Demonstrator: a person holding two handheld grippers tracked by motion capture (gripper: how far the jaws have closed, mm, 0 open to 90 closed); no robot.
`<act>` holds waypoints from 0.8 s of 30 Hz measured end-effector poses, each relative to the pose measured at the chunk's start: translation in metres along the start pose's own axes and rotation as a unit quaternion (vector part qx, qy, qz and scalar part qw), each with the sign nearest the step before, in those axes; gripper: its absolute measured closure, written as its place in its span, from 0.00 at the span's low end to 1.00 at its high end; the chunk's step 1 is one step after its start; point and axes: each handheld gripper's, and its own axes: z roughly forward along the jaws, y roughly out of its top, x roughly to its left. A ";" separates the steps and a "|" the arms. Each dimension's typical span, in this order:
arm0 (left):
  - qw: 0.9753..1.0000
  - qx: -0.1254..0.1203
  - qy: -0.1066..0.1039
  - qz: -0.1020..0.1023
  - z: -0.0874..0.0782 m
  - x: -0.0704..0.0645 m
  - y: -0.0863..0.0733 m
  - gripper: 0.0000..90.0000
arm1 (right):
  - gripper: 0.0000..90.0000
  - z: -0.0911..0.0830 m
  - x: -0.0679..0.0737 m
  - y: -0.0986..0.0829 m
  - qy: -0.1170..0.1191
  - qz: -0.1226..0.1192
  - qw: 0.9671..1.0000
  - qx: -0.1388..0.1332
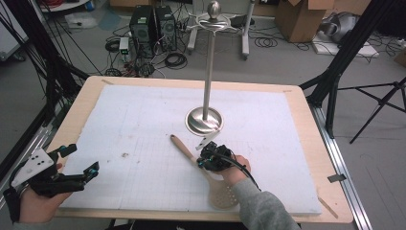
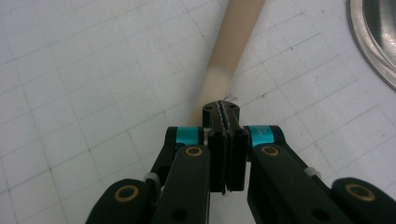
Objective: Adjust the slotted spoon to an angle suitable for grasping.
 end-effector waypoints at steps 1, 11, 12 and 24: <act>1.000 0.001 0.001 0.001 -0.001 0.000 0.000 0.02 | 1.00 0.001 0.000 0.001 0.001 0.000 1.000 -0.001; 1.000 0.003 0.000 0.000 0.001 0.000 -0.001 0.02 | 1.00 0.007 -0.003 0.007 0.003 -0.001 1.000 0.000; 1.000 0.004 0.000 -0.001 0.001 0.000 -0.001 0.02 | 1.00 0.009 -0.003 0.010 0.009 -0.003 1.000 0.000; 1.000 0.001 0.002 -0.001 -0.001 0.001 -0.001 0.02 | 1.00 0.018 0.009 0.020 0.041 -0.047 0.998 0.003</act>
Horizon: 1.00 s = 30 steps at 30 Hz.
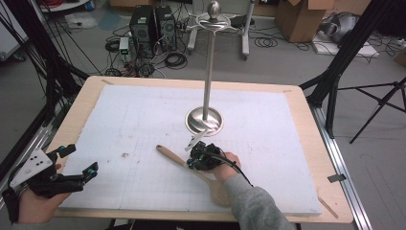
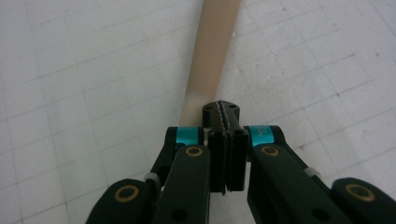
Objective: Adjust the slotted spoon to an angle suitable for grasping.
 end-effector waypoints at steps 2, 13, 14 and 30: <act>1.000 0.001 0.000 0.001 0.000 0.000 0.000 0.02 | 1.00 0.001 0.002 0.001 0.008 -0.010 1.000 -0.002; 1.000 0.002 -0.003 0.002 0.001 -0.001 0.000 0.02 | 1.00 0.006 0.009 0.005 0.029 -0.036 0.999 -0.006; 1.000 0.002 -0.002 0.002 0.001 -0.002 0.000 0.02 | 1.00 0.006 0.010 0.005 0.032 -0.039 0.999 -0.004; 1.000 -0.001 -0.002 0.003 -0.001 -0.002 0.002 0.02 | 0.98 -0.010 0.014 0.004 0.036 -0.044 0.998 -0.038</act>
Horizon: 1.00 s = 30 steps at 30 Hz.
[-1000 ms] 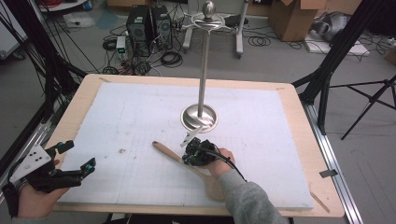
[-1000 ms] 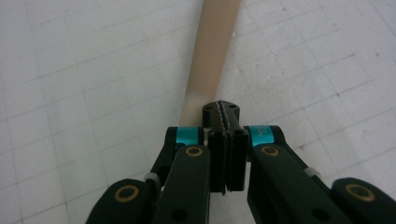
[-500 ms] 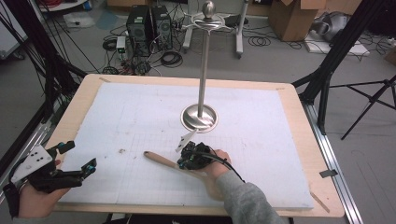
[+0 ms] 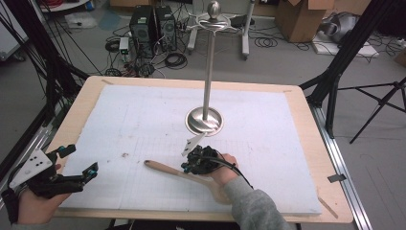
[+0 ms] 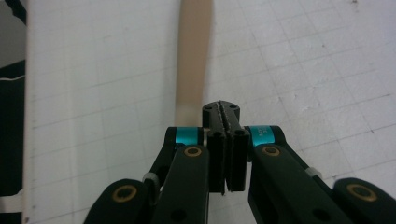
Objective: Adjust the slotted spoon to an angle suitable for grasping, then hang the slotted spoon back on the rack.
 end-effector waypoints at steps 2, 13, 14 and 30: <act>1.000 -0.001 0.000 0.001 0.000 0.000 0.000 0.02 | 0.83 -0.006 0.002 -0.002 0.006 0.004 1.000 -0.012; 1.000 -0.001 -0.002 0.002 0.001 0.000 0.001 0.02 | 0.36 -0.020 0.009 -0.012 -0.006 0.019 1.000 -0.018; 1.000 0.001 -0.003 0.002 0.001 -0.001 0.001 0.02 | 0.31 -0.022 0.008 -0.014 -0.003 0.029 0.999 -0.018; 1.000 0.004 -0.007 0.005 0.004 -0.003 0.000 0.02 | 0.17 -0.036 0.006 -0.029 0.008 0.024 1.000 -0.009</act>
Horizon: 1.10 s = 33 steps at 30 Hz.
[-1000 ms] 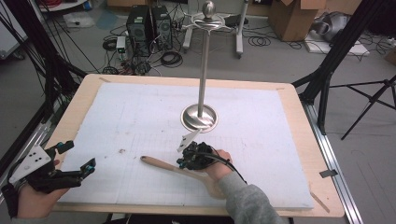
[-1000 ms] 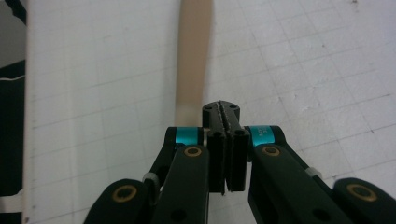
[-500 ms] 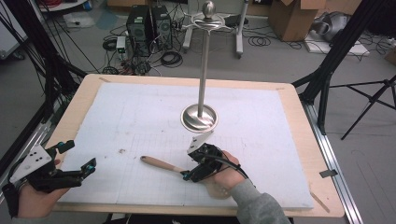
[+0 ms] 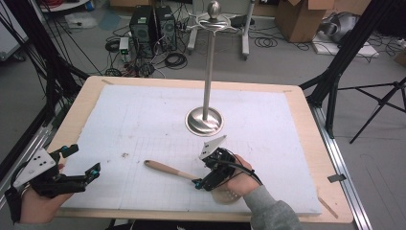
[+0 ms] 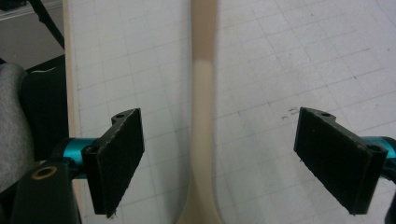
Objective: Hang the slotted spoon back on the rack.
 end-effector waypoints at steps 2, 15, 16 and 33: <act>1.000 -0.001 -0.001 0.000 -0.001 0.000 0.000 0.02 | 0.17 0.001 0.001 0.000 0.001 -0.008 1.000 0.004; 1.000 0.001 -0.002 -0.001 0.000 -0.001 -0.001 0.02 | 0.17 0.010 0.001 -0.001 0.008 -0.015 0.999 0.044; 1.000 0.002 -0.002 -0.001 0.000 -0.001 -0.001 0.02 | 0.17 0.011 0.001 0.000 0.010 -0.016 0.999 0.050; 1.000 -0.009 -0.012 -0.011 -0.004 0.000 0.002 0.02 | 0.36 0.025 0.002 0.000 0.020 -0.022 0.994 0.106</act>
